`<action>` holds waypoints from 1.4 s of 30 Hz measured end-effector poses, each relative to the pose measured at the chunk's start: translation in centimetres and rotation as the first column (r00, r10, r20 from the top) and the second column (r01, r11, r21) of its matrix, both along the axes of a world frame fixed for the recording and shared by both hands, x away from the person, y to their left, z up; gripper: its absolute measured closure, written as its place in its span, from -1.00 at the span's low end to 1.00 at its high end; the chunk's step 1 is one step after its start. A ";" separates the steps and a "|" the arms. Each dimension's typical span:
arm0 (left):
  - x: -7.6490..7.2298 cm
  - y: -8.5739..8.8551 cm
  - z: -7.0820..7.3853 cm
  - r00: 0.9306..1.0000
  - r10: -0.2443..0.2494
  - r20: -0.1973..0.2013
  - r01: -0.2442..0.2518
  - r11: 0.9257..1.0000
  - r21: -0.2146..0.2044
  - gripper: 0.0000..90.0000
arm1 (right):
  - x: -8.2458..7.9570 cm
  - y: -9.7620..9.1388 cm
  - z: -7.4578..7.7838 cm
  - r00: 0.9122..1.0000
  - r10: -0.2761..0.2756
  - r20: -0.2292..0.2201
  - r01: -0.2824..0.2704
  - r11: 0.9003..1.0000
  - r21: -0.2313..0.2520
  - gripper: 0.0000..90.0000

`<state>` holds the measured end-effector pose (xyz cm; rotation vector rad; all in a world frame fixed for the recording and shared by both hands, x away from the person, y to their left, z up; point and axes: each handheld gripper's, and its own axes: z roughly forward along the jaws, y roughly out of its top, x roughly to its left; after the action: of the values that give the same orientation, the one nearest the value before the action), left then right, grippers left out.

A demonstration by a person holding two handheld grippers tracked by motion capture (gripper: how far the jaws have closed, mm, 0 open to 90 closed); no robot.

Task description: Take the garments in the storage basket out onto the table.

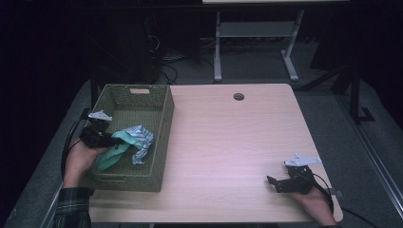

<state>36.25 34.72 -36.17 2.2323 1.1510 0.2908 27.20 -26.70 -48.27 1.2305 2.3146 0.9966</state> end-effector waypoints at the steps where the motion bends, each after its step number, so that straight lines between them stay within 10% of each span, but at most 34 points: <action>1: -0.1 0.1 0.2 1.000 0.001 0.009 -0.001 1.000 -0.020 0.74 | 0.0 0.0 0.0 1.000 -0.001 0.000 0.001 1.000 0.000 -0.83; 19: -1.3 0.3 4.8 0.987 0.019 0.161 0.021 0.969 -0.245 0.75 | 0.0 0.0 0.0 1.000 -0.001 0.000 0.001 1.000 0.001 -0.83; 42: -1.9 -3.2 9.9 0.968 -0.061 0.245 0.141 0.934 -0.328 0.75 | 0.0 0.0 0.0 1.000 -0.001 0.000 0.001 1.000 0.001 -0.83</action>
<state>34.38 31.53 -26.25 1.8868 0.8822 0.2751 27.20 -26.70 -48.27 1.2316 2.3138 0.9972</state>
